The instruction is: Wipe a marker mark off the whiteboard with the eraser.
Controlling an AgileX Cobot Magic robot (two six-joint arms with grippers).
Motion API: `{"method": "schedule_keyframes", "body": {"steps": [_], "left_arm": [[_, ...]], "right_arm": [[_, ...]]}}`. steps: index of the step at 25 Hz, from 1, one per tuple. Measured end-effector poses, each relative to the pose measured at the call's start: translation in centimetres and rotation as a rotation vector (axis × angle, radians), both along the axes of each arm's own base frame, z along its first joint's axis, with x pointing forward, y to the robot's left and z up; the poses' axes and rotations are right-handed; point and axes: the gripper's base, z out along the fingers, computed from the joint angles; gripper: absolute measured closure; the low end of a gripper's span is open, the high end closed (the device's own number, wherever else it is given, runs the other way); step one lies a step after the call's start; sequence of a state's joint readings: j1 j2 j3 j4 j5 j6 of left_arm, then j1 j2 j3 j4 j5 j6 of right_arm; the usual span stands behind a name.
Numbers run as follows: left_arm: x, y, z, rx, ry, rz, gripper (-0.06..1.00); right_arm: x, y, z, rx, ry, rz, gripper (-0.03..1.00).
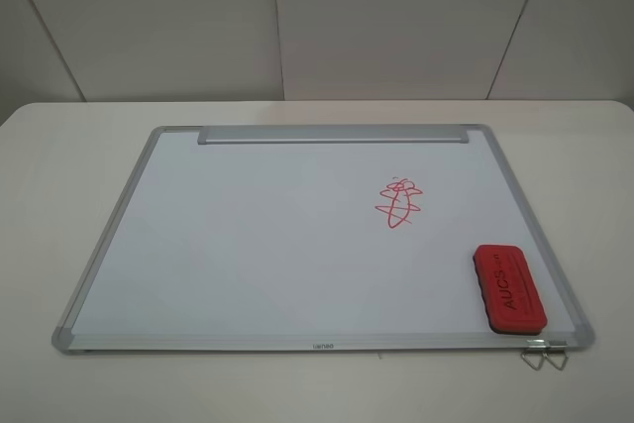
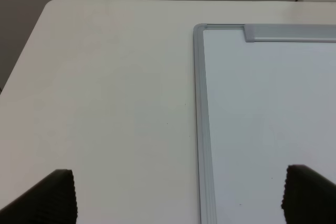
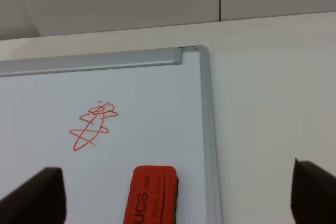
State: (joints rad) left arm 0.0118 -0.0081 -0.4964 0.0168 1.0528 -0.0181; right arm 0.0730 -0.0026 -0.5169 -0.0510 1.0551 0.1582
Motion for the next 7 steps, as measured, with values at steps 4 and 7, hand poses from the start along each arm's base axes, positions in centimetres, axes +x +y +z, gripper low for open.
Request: {"method": "schedule_keyframes", "body": {"steps": [4, 7], "left_arm": [[0.00, 0.00, 0.00, 0.000, 0.000, 0.000, 0.17], [0.00, 0.00, 0.00, 0.000, 0.000, 0.000, 0.17]], "right_arm": [[0.00, 0.00, 0.00, 0.000, 0.000, 0.000, 0.20], [0.00, 0.00, 0.00, 0.000, 0.000, 0.000, 0.20]]}}
